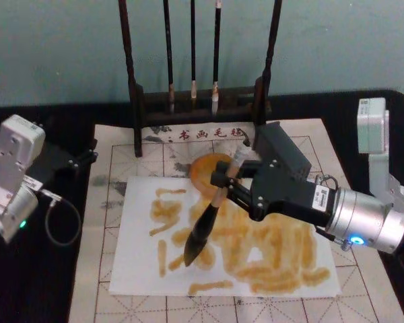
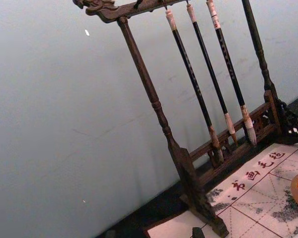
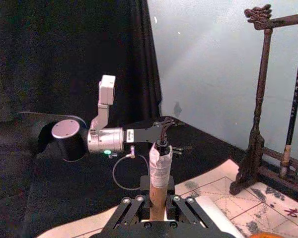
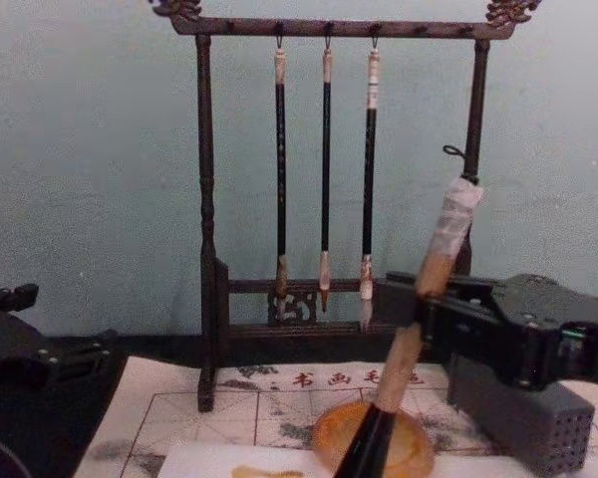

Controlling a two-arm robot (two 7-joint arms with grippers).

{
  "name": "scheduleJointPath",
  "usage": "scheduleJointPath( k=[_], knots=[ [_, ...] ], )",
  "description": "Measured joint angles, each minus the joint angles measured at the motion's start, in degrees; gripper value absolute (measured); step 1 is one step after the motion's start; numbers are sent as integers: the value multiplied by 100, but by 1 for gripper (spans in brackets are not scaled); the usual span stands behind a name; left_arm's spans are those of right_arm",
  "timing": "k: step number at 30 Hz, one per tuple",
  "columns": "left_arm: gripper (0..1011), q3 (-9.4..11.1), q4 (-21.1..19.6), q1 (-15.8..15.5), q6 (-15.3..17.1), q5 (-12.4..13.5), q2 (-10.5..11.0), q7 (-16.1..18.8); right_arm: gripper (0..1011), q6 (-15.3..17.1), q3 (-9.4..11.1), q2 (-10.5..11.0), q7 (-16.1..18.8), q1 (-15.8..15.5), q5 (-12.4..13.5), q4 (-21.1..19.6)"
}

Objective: Pick up the brush from the inkstone, write on the paper, then place the brush back to its original position.

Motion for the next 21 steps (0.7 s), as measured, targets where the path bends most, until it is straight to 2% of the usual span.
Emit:
scheduleJointPath(
  k=[21],
  knots=[
    [1001, 0, 0, 0, 0, 0, 0, 0, 185, 57, -122, -131, 55, 62, -47, 98]
  ],
)
